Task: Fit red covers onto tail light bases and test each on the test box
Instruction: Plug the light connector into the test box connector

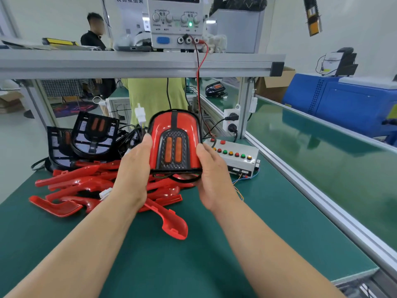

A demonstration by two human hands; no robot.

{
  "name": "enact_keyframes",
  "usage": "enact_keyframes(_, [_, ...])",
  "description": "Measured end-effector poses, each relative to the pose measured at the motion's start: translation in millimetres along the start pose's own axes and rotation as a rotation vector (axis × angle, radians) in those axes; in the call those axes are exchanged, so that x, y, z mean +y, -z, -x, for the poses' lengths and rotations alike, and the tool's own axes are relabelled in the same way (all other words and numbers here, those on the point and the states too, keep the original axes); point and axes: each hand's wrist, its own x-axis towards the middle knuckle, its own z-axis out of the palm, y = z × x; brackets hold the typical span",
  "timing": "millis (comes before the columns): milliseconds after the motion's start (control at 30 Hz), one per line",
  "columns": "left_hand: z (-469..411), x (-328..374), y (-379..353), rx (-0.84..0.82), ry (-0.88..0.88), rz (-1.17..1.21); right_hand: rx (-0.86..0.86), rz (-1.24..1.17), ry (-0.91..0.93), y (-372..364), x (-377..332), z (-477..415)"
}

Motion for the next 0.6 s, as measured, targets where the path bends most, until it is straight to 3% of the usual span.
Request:
enact_keyframes(300, [-4,-8,6,-0.029,0.212,0.113,-0.030,-0.335,-0.195,16,-7,-3])
enact_keyframes(600, [-7,-4,-8,-0.104,0.189,0.160,-0.033,-0.084,-0.116,27,-11,-2])
